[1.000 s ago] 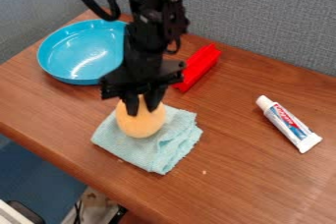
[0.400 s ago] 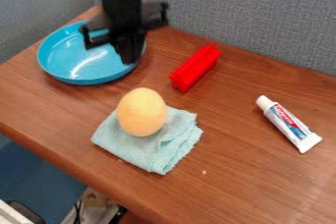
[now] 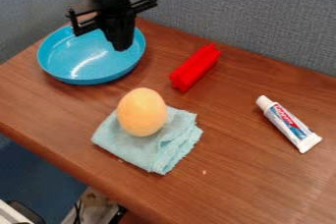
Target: Put the yellow ball on the blue plate
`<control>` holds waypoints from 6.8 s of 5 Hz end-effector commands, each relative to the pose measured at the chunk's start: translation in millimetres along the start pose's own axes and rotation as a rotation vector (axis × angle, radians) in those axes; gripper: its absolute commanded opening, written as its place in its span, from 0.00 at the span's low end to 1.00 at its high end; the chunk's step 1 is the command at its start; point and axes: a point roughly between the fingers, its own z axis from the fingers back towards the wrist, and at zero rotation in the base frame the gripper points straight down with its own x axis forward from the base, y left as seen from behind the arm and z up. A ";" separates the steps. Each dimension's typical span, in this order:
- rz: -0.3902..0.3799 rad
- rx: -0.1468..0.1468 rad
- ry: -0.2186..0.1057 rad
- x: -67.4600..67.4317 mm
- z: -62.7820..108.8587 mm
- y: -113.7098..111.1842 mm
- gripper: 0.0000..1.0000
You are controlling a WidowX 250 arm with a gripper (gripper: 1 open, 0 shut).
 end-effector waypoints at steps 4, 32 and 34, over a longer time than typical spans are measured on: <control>0.079 -0.024 -0.054 14.1 -15.9 -5.8 0.00; -0.470 0.056 -0.243 -58.8 -111.8 14.8 0.00; -0.505 0.106 -0.249 -55.9 -116.1 23.4 0.00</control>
